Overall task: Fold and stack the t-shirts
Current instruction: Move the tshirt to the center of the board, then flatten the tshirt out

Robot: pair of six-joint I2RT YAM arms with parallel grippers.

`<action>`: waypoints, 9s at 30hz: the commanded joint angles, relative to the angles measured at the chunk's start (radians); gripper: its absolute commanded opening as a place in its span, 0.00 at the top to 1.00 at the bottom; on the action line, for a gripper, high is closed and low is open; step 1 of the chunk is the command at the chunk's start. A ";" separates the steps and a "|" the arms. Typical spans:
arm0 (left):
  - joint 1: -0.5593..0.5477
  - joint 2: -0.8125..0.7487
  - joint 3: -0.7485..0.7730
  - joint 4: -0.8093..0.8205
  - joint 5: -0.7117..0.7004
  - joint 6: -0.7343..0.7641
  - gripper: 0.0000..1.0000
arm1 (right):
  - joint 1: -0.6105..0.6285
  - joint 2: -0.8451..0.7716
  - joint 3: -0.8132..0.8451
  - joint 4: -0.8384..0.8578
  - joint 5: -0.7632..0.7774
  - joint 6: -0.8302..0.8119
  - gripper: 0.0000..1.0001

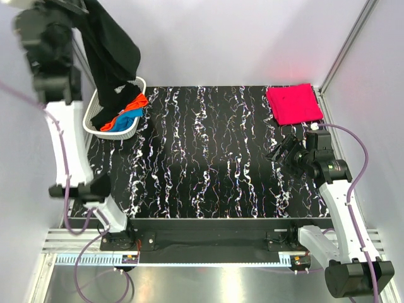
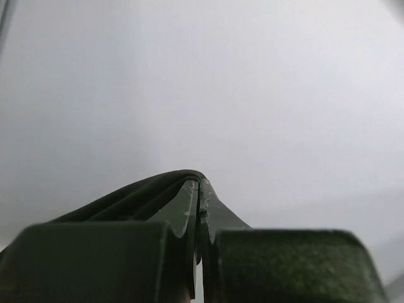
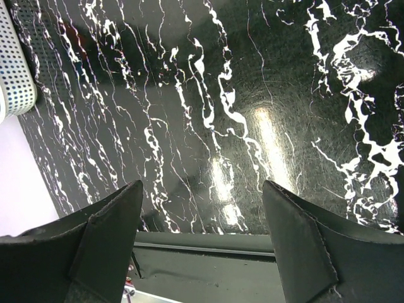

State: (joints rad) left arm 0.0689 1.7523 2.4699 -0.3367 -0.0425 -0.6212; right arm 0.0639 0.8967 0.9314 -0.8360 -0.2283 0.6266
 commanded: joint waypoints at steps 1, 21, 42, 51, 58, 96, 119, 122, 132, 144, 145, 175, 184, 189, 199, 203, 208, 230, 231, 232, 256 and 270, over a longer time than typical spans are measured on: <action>0.012 -0.112 0.095 0.145 0.117 -0.210 1.00 | 0.005 -0.021 0.018 0.029 -0.006 -0.019 0.17; -0.585 -0.937 -1.581 0.024 0.506 -0.437 0.30 | 0.008 -0.107 -0.072 -0.054 -0.173 -0.041 0.20; -0.606 -0.838 -1.918 -0.507 0.011 -0.425 0.14 | 0.499 0.525 0.026 0.302 -0.132 0.108 0.19; -0.554 -0.738 -1.964 -0.377 0.116 -0.365 0.75 | 0.449 0.778 0.162 0.357 -0.019 0.101 0.38; -0.518 -0.677 -1.838 -0.372 0.180 -0.216 1.00 | 0.376 0.941 0.263 0.383 -0.045 0.082 0.44; -0.380 -0.473 -1.210 -0.561 0.046 0.252 0.39 | 0.229 0.038 -0.083 -0.089 -0.075 0.039 0.65; -0.339 0.019 -1.086 -0.335 0.288 0.311 0.30 | 0.200 1.083 0.789 0.101 0.190 -0.163 0.30; -0.337 0.027 -1.089 -0.329 0.248 0.299 0.31 | 0.214 1.235 0.944 0.117 0.266 -0.136 0.29; -0.304 -0.155 -1.368 -0.321 0.148 0.331 0.24 | 0.270 1.608 1.455 0.114 0.417 -0.313 0.29; -0.230 -0.040 -1.365 -0.265 0.272 0.350 0.53 | 0.298 1.714 1.489 0.113 0.366 -0.292 0.54; -0.221 -0.036 -1.365 -0.265 0.276 0.348 0.60 | 0.303 1.717 1.489 0.115 0.371 -0.295 0.55; -0.190 -0.444 -0.925 -0.325 0.139 0.391 1.00 | 0.277 0.986 1.353 0.040 0.731 -0.358 1.00; -0.231 -0.790 -0.884 -0.346 0.234 0.537 1.00 | 0.315 0.359 0.891 0.060 0.649 -0.272 1.00; -0.294 -0.889 -0.833 -0.366 0.173 0.603 1.00 | 0.315 0.053 0.701 0.081 0.639 -0.257 1.00; -0.308 -0.674 -0.527 -0.371 0.130 0.655 1.00 | 0.315 0.123 0.836 0.064 0.652 -0.272 1.00; -0.317 -0.662 -0.473 -0.371 0.110 0.679 1.00 | 0.313 0.101 0.869 0.031 0.606 -0.262 1.00; -0.346 -0.734 -0.497 -0.372 0.072 0.724 1.00 | 0.313 -0.031 0.843 -0.040 0.560 -0.246 1.00; -0.373 -0.253 -0.533 0.004 -0.050 0.819 1.00 | 0.268 0.387 0.629 0.222 1.078 -0.343 1.00; -0.373 -0.205 -0.490 0.007 -0.046 0.828 1.00 | 0.220 0.422 0.633 0.235 1.057 -0.331 1.00; -0.373 -0.110 -0.470 0.021 -0.051 0.833 1.00 | 0.199 0.461 0.650 0.245 1.046 -0.323 1.00; -0.353 -0.078 -0.774 0.019 -0.044 0.469 0.25 | 0.017 1.023 0.969 -0.047 0.695 -0.329 0.48; -0.365 -0.131 -1.376 0.125 0.331 0.005 0.32 | 0.059 0.642 0.350 0.060 0.195 -0.185 0.39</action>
State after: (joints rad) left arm -0.2935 1.5990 1.0966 -0.3191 0.2379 -0.5110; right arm 0.0952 1.6104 1.3594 -0.8341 0.1371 0.3725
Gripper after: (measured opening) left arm 0.703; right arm 0.617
